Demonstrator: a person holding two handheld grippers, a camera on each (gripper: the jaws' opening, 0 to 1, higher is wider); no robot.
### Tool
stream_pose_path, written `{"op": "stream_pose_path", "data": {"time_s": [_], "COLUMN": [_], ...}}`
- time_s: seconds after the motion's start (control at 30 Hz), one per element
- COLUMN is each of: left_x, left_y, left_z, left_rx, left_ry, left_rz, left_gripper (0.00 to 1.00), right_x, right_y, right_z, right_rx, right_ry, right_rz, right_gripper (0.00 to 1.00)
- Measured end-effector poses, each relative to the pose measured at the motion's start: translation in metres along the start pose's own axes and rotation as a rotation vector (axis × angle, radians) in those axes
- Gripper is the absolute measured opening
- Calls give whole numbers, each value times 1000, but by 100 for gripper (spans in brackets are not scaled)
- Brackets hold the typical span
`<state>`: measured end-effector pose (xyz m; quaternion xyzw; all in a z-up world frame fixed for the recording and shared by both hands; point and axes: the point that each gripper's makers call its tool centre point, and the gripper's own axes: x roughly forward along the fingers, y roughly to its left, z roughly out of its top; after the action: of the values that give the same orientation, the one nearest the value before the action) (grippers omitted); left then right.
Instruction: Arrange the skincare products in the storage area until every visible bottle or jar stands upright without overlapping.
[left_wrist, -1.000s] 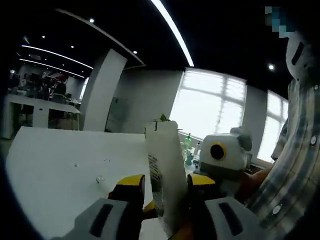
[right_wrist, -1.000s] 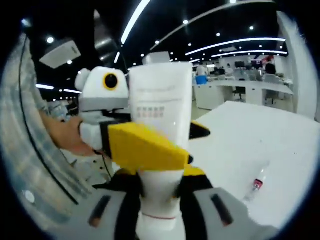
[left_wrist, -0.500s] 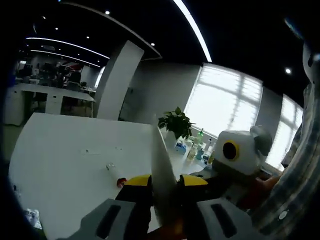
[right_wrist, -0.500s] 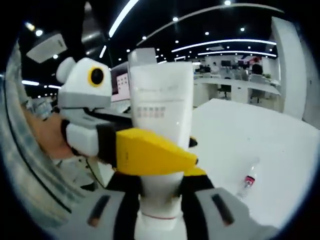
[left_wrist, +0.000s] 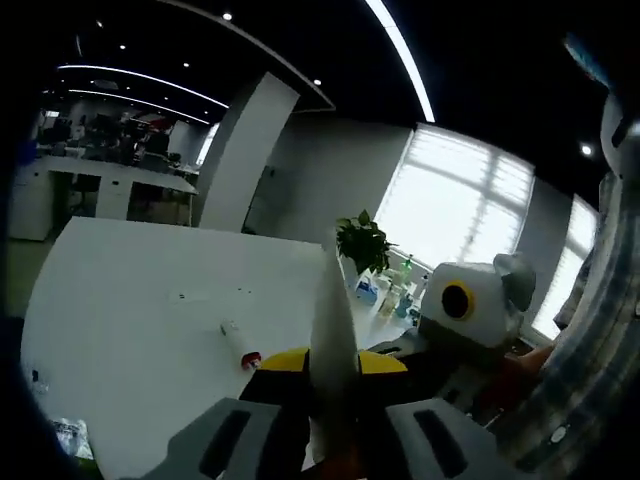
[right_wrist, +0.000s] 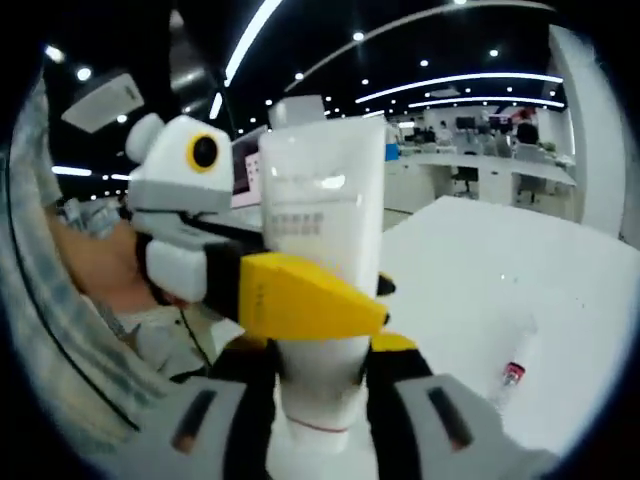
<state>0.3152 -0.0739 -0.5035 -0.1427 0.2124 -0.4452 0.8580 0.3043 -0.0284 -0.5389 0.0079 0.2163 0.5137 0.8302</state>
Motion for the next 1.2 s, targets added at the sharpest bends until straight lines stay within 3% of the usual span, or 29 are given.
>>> {"op": "stream_pose_path", "data": {"time_s": [0.13,0.23,0.27,0.37,0.47,0.57,0.83,0.97,1.2], "left_x": [-1,-5,-8,-14,-21,-25,-35,-40,-49], "left_y": [0,-13,-19,-29,-38,-39,-25,-17,-11], "left_z": [4,9,10,11,14,19,32,31,27], "left_rx": [22,33,33,42,48,55,63,67,79], "left_ry": [-9,-11,-6,13,16,15,-60,-72,-102], "left_rz": [-30,-137,-193,-295,-404,-460,-483,-500,-539], "left_gripper": [14,14,14,14,14,15,18,19,19], "right_x": [0,-3,-7,-11,-15,-15,3,13,25], "right_y": [5,14,23,36,46,49,47,48,50], "right_z": [4,8,10,8,12,17,32,33,39], "right_rx": [43,40,32,-13,40,19,-15,11,57], "right_ry": [-15,-22,-16,6,13,-7,-52,-68,-151], "right_rz": [122,240,314,416,493,488,403,386,338], "right_gripper": [32,31,31,29,25,22,17,17,18]}}
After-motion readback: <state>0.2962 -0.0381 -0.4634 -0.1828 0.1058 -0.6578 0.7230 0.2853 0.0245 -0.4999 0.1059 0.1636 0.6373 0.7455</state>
